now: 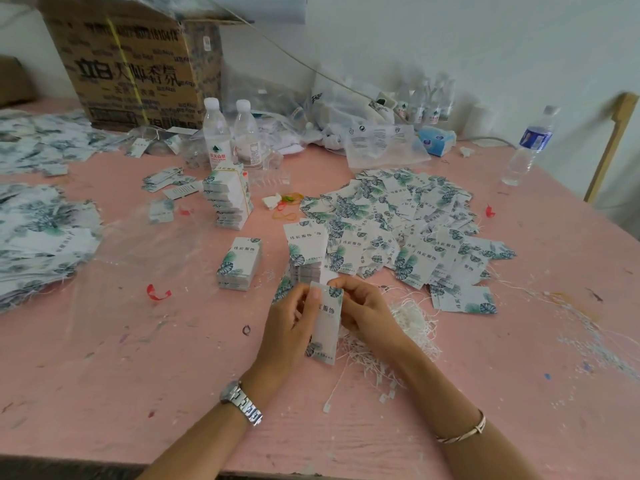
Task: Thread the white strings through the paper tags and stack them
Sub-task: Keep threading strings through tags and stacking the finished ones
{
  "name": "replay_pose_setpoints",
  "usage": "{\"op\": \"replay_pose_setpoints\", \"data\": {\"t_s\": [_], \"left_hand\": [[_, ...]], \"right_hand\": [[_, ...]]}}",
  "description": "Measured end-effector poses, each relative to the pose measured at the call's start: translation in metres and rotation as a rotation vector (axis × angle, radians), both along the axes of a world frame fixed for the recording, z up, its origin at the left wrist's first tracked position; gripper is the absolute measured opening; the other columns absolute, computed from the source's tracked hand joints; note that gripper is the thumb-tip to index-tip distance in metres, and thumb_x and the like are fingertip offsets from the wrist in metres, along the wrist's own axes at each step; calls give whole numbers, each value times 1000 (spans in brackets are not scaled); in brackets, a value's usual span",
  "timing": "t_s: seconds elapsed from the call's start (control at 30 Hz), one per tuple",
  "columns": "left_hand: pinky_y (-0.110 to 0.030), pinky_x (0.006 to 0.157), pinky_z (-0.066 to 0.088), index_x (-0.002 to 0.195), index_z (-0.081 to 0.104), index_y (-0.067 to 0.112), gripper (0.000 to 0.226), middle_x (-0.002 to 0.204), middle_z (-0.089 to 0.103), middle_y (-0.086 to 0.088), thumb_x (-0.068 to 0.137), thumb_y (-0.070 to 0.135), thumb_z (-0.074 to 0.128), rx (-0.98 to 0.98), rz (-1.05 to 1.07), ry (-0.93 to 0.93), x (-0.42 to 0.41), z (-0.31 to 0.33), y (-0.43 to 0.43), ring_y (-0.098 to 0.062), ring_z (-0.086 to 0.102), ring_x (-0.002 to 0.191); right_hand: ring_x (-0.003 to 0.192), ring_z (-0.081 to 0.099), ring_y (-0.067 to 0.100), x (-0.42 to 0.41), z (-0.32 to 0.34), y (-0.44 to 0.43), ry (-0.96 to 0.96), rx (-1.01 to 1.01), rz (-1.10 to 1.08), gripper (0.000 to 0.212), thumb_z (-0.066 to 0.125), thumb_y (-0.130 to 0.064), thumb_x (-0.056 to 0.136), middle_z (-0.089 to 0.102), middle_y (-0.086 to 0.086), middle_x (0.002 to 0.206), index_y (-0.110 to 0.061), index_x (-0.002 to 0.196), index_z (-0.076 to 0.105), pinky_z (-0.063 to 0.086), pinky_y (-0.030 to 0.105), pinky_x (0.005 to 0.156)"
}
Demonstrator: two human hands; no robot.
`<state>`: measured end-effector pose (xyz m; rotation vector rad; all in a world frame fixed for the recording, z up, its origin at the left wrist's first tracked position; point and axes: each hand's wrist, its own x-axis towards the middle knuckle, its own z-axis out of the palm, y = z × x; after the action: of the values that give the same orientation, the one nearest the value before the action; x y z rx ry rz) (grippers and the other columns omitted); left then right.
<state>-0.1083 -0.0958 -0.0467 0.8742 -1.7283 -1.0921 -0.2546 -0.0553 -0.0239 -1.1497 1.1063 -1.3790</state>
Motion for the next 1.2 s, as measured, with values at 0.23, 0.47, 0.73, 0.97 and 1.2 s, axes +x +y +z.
{"op": "replay_pose_setpoints", "data": {"t_s": [0.23, 0.47, 0.73, 0.97, 1.2], "left_hand": [[-10, 73, 40, 110, 62, 19, 30, 101, 58, 4, 91, 42, 67, -188, 191, 32, 2, 2, -1, -12, 57, 89], [-22, 89, 48, 97, 74, 13, 18, 101, 56, 0, 90, 28, 69, -312, 175, 28, 3, 0, -3, -14, 60, 97], [-36, 84, 48, 79, 56, 13, 18, 91, 64, 2, 84, 30, 62, -281, 164, 154, 4, 1, -1, -15, 61, 92], [-55, 88, 48, 83, 59, 9, 22, 92, 74, 8, 87, 30, 61, -225, 185, 197, 6, 0, -1, -22, 67, 94], [-8, 79, 43, 89, 58, 15, 16, 88, 72, 11, 93, 31, 59, -181, 179, 261, 5, 0, -2, -3, 66, 86]], "right_hand": [[42, 24, 2, -1, 1, 0, -24, 44, -9, 12, 61, -24, 90, 37, -9, 55, -12, 90, 64, 25, 12, 39], [41, 23, 6, -4, -2, 0, 46, 21, -32, 13, 56, -9, 99, 35, -5, 53, -11, 90, 65, 24, 16, 39], [48, 25, 9, -19, 1, -4, -224, -73, -115, 16, 54, -3, 83, 38, -2, 61, -16, 84, 64, 23, 19, 43], [46, 29, 7, -39, 7, -6, -415, -82, -290, 9, 58, -4, 75, 40, -3, 59, -12, 78, 58, 25, 18, 42], [52, 43, 8, -43, 6, -6, -454, -114, -352, 9, 60, -4, 84, 53, -2, 63, -7, 85, 69, 37, 16, 49]]}}
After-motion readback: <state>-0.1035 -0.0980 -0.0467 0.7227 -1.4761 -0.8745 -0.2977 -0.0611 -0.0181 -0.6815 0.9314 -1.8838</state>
